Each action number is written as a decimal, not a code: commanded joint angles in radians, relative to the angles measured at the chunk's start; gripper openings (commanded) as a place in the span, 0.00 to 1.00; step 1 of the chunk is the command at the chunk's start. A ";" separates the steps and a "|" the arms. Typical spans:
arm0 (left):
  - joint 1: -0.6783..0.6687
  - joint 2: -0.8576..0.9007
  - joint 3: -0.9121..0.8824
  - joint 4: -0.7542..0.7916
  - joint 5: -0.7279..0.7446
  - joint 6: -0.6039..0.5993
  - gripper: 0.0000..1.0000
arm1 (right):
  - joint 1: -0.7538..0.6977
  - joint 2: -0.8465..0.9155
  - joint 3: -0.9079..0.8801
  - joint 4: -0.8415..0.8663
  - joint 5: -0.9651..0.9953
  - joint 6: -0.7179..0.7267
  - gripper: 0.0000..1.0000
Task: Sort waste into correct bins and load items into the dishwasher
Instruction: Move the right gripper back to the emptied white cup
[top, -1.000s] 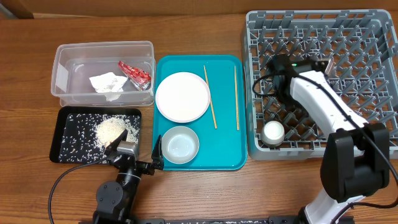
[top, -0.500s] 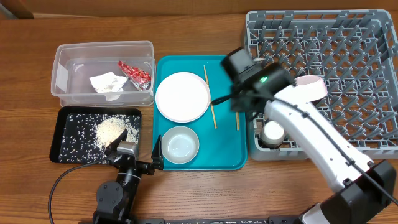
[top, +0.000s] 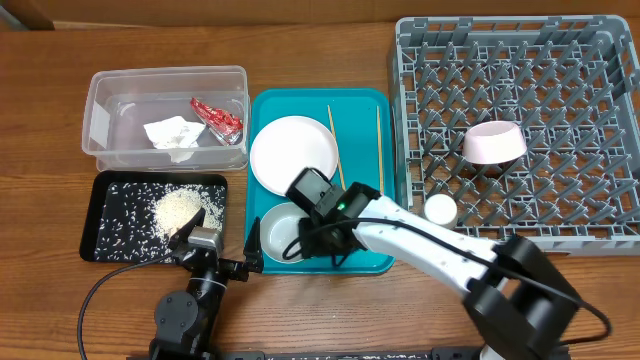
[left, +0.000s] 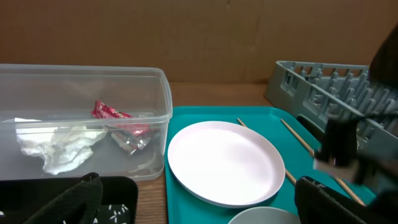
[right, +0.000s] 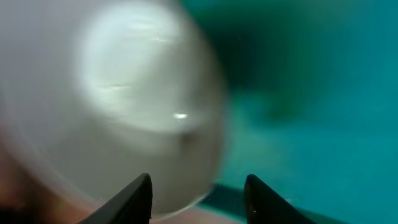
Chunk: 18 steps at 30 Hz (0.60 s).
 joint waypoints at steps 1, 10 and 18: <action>0.005 -0.011 -0.003 -0.001 0.008 0.000 1.00 | -0.023 0.013 -0.012 0.008 0.034 0.087 0.48; 0.005 -0.011 -0.003 -0.001 0.008 0.000 1.00 | -0.042 -0.026 0.041 -0.051 0.076 0.014 0.04; 0.005 -0.011 -0.003 -0.001 0.007 0.000 1.00 | -0.195 -0.290 0.222 -0.258 0.745 -0.003 0.04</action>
